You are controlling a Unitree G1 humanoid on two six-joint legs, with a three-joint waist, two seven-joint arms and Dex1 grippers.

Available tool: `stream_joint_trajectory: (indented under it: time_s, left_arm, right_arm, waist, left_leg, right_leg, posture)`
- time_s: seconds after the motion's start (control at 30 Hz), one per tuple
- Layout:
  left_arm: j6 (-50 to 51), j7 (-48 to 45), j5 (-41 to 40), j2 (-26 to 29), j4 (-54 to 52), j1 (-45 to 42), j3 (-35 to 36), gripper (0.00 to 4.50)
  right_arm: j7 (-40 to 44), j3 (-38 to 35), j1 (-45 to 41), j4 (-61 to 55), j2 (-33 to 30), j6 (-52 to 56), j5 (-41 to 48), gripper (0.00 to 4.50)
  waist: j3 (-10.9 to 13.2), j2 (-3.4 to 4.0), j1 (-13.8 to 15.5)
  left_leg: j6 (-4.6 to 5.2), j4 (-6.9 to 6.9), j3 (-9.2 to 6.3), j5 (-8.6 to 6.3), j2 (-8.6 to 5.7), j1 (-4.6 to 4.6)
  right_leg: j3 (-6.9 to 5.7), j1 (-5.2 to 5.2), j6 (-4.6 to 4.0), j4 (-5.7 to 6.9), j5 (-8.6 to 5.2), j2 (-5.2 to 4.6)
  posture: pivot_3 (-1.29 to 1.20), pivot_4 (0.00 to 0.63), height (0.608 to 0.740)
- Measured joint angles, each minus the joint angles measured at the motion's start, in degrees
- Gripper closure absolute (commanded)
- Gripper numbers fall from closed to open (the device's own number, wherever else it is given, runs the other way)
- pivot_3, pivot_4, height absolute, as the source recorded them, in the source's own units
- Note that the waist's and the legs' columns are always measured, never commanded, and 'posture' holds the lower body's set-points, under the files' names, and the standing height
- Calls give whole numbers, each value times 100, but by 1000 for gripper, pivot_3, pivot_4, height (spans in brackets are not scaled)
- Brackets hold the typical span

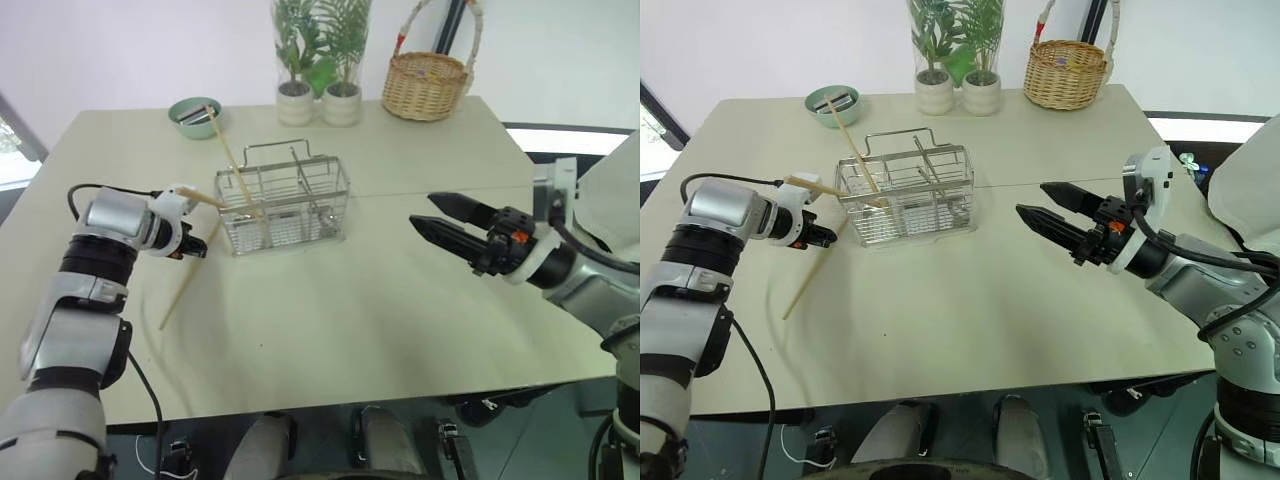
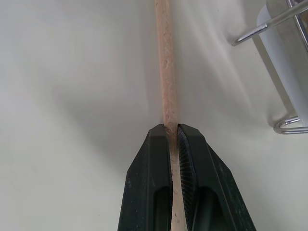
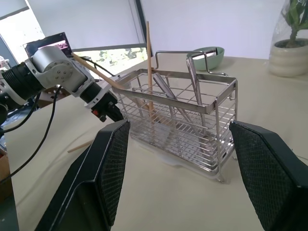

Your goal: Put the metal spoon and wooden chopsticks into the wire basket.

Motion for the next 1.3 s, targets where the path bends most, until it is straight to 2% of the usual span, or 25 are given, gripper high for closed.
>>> stream_joint_trajectory:
  time_s: [0.17,0.33,0.43,0.6,0.73,0.83,1.0,1.13,1.3]
  left_arm:
    - [63,135,-4,-47,32,18,199,4443]
    - [-111,465,-14,-82,363,13,685,4443]
    - [-485,866,-15,-80,652,9,1129,4443]
    - [-1927,1975,-92,-71,885,-116,2291,4443]
    - [-2739,2344,-431,-83,874,-142,3119,4443]
    - [-3226,2324,-820,-93,608,-331,3647,4443]
    - [-3502,1873,-1869,-209,-496,-1100,4263,4443]
    - [-3371,1724,-2474,-536,-1242,-1278,4321,4443]
    - [-3140,1761,-2724,-957,-1680,-1244,4038,4443]
  right_arm:
    - [210,0,0,80,-50,-3,-67,1108]
    - [523,0,107,106,-288,31,-115,1108]
    - [670,0,187,107,-333,45,-116,1108]
    - [987,2,188,96,-582,58,-119,1108]
    - [1163,17,188,96,-716,58,-175,1108]
    - [1231,48,169,108,-726,58,-213,1108]
    - [1341,121,70,154,-738,62,-240,1108]
    - [1364,164,-37,231,-737,62,-349,1108]
    - [1359,246,-55,231,-720,62,-392,1108]
  waist:
    - [0,0,-2]
    - [0,-1,-5]
    - [0,-2,-3]
    - [-2,-13,26]
    - [-3,-15,21]
    - [1,-29,27]
    - [3,-35,15]
    - [-3,-20,14]
    - [-3,-21,14]
  left_leg:
    - [0,0,1,0,0,0]
    - [0,0,-1,0,3,2]
    - [0,1,-1,0,4,-1]
    - [-2,7,-4,0,0,-12]
    - [-2,12,-3,0,-3,-19]
    - [-3,15,-5,0,-2,-23]
    - [-3,19,1,0,-5,-22]
    - [-3,18,2,1,-3,-15]
    - [-4,21,1,2,-2,-15]
  right_leg:
    - [0,0,0,0,0,1]
    - [-1,-1,0,3,0,4]
    - [0,-4,1,3,0,3]
    - [-3,-7,4,-3,3,-4]
    - [-2,-8,13,-7,9,-6]
    - [-3,-10,11,-7,12,-5]
    - [-4,-5,14,-12,23,-9]
    - [-3,-2,14,-7,23,-4]
    - [-3,-2,13,-5,24,1]
  posture:
    - [0,150,704]
    - [0,150,704]
    - [0,150,704]
    - [0,150,704]
    - [0,150,704]
    - [0,150,704]
    - [0,150,704]
    - [0,150,704]
    - [0,150,704]
